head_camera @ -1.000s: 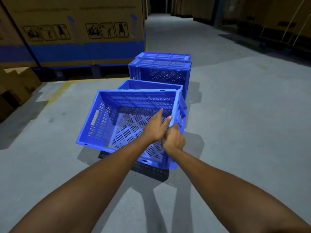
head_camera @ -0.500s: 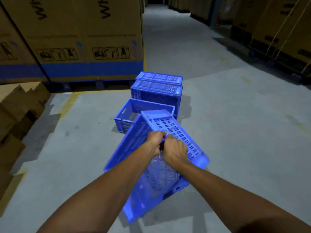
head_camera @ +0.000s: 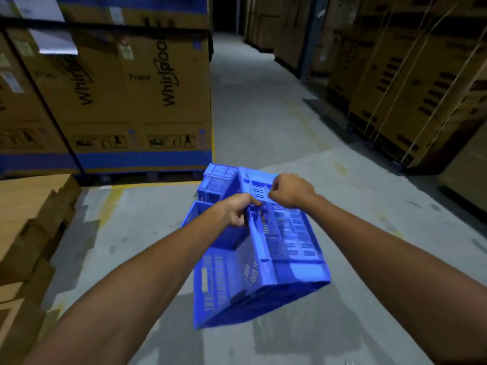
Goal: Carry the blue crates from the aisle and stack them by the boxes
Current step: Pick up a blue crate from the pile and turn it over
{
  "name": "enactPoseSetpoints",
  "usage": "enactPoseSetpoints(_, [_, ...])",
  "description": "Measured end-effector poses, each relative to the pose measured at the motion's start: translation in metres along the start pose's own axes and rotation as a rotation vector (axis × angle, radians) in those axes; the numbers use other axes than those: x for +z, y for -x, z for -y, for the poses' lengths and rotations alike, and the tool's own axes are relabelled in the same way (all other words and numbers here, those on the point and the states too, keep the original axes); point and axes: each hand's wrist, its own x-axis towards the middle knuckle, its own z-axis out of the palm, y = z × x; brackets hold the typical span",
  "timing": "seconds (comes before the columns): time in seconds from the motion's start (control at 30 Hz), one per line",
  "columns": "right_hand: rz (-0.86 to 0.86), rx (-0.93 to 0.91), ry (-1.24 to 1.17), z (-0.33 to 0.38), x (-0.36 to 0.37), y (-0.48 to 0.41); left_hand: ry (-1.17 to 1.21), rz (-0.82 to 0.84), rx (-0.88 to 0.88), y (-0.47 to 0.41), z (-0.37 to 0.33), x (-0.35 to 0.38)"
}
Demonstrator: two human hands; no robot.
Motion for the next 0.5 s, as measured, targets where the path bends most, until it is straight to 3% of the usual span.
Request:
enactPoseSetpoints(0.2, [-0.205,0.005,-0.035,-0.021,-0.106,0.014,-0.584,-0.050,0.215,0.056,-0.103,0.033])
enactPoseSetpoints(0.33, [-0.213,0.014,-0.084,-0.048,-0.129,0.025,-1.116,-0.147,0.489,0.062,-0.147,0.052])
enactPoseSetpoints(0.5, [-0.179,0.057,-0.108,-0.104,-0.134,0.029,-1.529,-0.038,0.612,0.050,-0.193,0.093])
